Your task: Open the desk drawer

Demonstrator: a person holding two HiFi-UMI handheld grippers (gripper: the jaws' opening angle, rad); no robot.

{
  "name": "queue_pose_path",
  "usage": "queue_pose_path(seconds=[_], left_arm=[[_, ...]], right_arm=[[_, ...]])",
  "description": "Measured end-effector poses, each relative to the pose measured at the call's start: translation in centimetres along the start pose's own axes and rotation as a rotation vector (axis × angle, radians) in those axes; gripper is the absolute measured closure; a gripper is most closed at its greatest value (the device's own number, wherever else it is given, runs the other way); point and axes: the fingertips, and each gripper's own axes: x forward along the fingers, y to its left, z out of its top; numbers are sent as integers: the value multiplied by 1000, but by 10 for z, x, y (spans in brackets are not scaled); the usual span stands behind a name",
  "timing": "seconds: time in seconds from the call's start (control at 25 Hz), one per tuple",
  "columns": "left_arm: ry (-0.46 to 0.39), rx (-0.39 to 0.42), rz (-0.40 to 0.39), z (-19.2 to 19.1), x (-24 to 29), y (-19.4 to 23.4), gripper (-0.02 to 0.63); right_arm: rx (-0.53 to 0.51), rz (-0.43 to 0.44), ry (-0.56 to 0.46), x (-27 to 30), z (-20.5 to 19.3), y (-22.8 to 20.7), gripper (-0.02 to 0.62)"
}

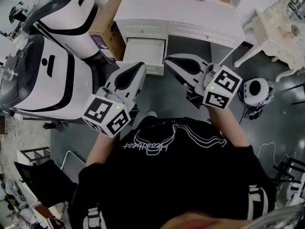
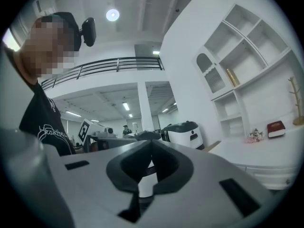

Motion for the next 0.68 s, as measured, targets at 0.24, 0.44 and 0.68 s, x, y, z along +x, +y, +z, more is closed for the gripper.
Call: queue_pose_path(seconds=[0.24,0.44,0.68], left_arm=[[5,20,10,5,-6,-1,601],[2,1,31,1,-9,2,601],[10,3,33,-6,-7,-1,601]], right_arm=[[-7,2,-3,0,5,3,591],[1,4,7,0,-1,1,591],[11,1,6,-2,-8,-1,591]])
